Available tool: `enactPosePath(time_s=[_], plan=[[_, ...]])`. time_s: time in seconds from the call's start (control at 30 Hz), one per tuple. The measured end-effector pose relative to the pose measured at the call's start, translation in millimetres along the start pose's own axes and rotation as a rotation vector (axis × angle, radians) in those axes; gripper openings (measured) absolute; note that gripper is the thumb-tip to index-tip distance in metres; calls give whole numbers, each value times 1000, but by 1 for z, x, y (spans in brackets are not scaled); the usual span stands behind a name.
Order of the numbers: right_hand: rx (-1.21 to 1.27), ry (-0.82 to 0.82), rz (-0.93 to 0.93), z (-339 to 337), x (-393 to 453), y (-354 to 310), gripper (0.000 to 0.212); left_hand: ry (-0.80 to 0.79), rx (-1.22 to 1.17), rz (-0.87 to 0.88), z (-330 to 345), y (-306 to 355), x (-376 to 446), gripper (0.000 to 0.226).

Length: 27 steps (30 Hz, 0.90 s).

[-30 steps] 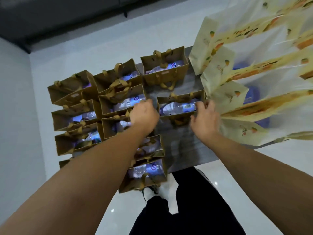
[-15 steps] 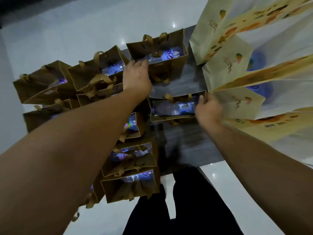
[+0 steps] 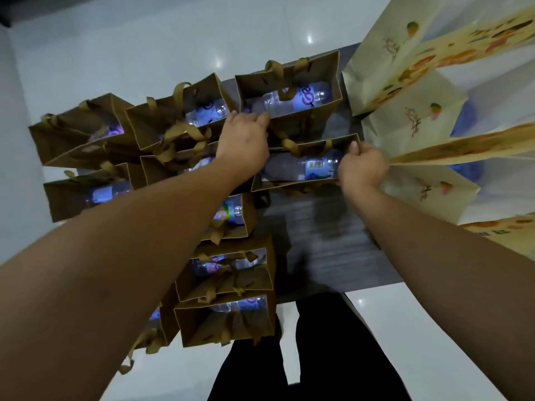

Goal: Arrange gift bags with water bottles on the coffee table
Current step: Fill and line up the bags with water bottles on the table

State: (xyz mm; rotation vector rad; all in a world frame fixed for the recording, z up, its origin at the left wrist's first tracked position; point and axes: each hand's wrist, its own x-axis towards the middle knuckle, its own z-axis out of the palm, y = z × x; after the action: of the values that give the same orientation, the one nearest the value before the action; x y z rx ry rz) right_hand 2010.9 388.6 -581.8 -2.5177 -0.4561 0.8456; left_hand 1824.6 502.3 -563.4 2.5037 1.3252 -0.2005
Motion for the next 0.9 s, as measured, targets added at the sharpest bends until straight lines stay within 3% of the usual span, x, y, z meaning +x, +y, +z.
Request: enactPosePath(time_s=[0.13, 0.3, 0.5, 0.9], plan=[[-95, 1, -81, 1, 7, -16, 33, -4, -33, -23, 2, 2, -3, 30], [-86, -1, -145, -2, 9, -18, 32, 4, -106, -63, 3, 8, -14, 44], [-151, -85, -209, -19, -18, -10, 29, -93, -97, -135, -7, 26, -49, 48], [-304, -201, -473, -149, -133, 23, 53, -49, -147, -45, -88, 115, -159, 51]])
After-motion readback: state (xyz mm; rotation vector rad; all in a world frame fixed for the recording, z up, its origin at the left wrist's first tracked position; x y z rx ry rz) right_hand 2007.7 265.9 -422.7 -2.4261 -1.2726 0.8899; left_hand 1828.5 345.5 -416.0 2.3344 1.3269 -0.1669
